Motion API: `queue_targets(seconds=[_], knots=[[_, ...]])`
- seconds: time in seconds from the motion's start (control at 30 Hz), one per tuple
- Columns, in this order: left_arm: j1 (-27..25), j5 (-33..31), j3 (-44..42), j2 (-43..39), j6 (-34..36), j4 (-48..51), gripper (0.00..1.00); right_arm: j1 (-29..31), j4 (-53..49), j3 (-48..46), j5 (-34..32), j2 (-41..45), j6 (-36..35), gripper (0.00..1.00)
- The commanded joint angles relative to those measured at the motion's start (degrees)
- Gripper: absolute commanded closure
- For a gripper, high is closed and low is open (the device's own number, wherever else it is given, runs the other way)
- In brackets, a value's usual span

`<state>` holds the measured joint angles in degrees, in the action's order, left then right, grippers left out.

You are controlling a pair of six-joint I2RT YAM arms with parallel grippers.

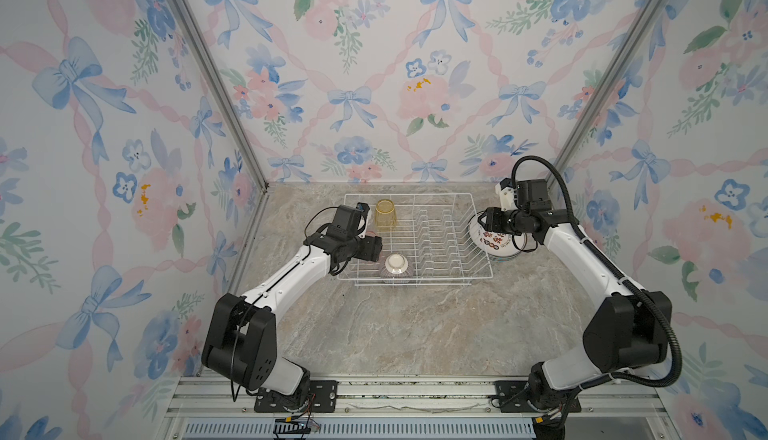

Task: Unload the mixed dishes from the dish rack
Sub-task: 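Close the left gripper on the pink glass and start lifting it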

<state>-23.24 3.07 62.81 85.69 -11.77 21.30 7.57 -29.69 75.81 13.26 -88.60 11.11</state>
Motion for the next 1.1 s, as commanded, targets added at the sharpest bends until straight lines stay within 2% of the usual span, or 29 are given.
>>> queue_targets(seconds=[0.0,0.47,1.07], knots=[[-0.23,0.47,2.29,2.52,0.60,1.63,0.13,0.29,0.95,-0.73,0.80,1.15,0.26,0.51],[-0.18,-0.65,8.22,12.81,2.19,1.79,0.10,-0.59,2.53,-1.29,2.04,-0.52,0.31,0.51],[-0.21,-4.38,9.44,15.42,2.98,2.17,0.17,-1.16,3.80,-2.04,3.44,-2.11,0.80,0.51]])
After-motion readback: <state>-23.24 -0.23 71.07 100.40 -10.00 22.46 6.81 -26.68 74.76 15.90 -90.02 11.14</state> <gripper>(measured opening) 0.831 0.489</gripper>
